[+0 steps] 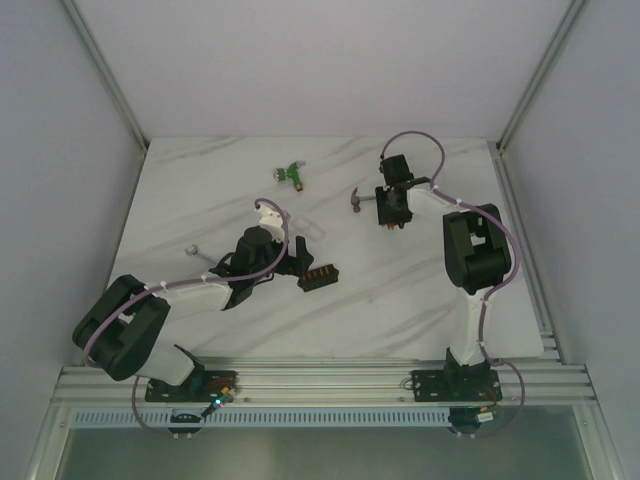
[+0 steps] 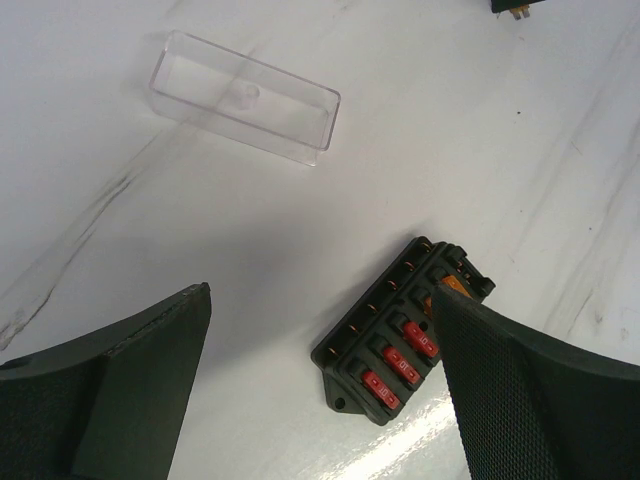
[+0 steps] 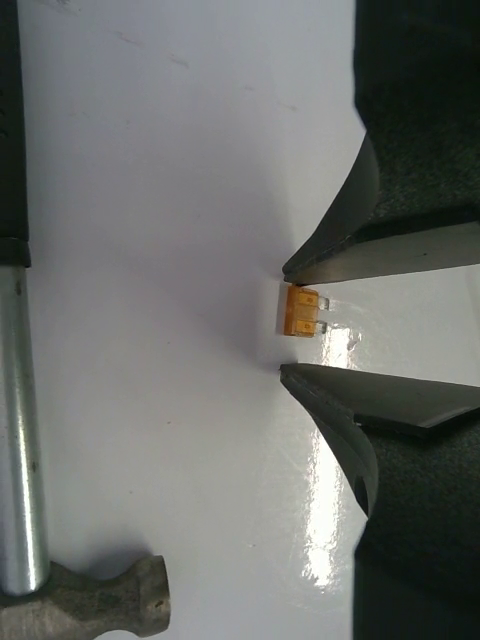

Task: Snap on the fuse box
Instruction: Pick up the fuse from the center of the board.

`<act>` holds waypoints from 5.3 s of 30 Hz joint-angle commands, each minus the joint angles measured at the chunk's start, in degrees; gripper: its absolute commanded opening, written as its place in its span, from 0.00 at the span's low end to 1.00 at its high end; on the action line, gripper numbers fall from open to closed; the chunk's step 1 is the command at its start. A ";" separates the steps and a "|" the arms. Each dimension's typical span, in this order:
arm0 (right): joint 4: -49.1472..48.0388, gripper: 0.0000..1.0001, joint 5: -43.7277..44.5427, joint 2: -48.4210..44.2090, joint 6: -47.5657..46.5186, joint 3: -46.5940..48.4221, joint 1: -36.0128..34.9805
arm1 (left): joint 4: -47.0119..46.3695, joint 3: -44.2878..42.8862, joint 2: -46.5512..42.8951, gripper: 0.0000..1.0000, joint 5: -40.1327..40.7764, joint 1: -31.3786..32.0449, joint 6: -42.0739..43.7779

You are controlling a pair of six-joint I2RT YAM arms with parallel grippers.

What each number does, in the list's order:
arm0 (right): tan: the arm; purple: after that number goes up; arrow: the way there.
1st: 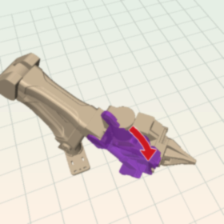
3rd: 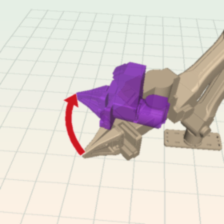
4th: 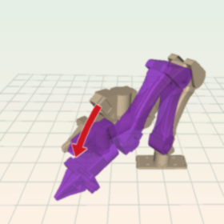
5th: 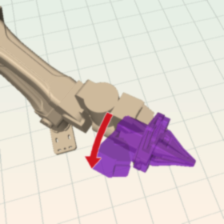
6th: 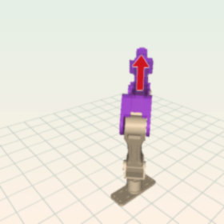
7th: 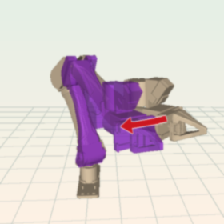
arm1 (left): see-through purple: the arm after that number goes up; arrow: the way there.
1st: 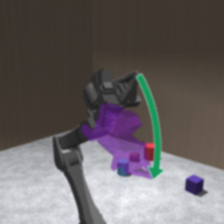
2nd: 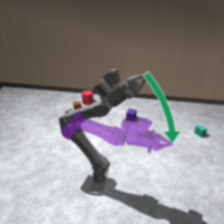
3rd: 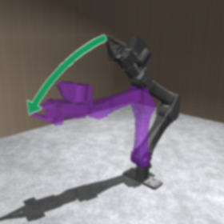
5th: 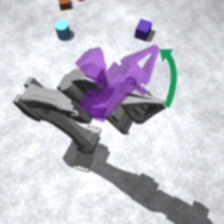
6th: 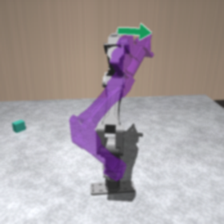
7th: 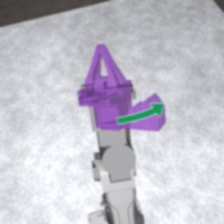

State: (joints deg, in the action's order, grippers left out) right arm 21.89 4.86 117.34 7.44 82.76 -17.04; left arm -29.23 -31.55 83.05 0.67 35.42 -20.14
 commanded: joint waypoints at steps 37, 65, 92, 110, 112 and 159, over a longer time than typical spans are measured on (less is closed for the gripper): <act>4.15 0.18 -2.39 -4.94 2.31 -0.94 -3.16 | -6.96 -1.02 -0.01 0.96 -5.41 -0.35 -5.16; -24.28 0.18 -12.69 -40.33 25.99 -29.10 -12.20 | -32.68 -7.74 12.46 0.54 -0.68 10.83 -4.05; -28.29 0.19 -12.89 -41.84 30.22 -32.01 -13.37 | -37.91 -9.06 14.37 0.28 2.77 11.38 -5.71; -30.65 0.28 -11.98 -43.33 34.13 -34.44 -13.54 | -38.02 -8.39 14.33 0.04 0.82 11.52 -3.51; -30.59 0.33 -11.77 -43.54 33.78 -34.18 -13.54 | -37.34 -8.23 14.02 0.03 0.74 11.51 -2.65; -2.35 0.37 -68.30 -45.49 -31.72 -20.01 -7.79 | -23.92 -6.18 -5.67 0.05 -50.25 0.62 3.95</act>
State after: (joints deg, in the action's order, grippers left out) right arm 18.70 -59.94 71.44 -22.13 60.69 -24.40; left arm -47.40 -37.54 77.14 -46.65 36.34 -13.72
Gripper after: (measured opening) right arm 0.387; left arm 0.101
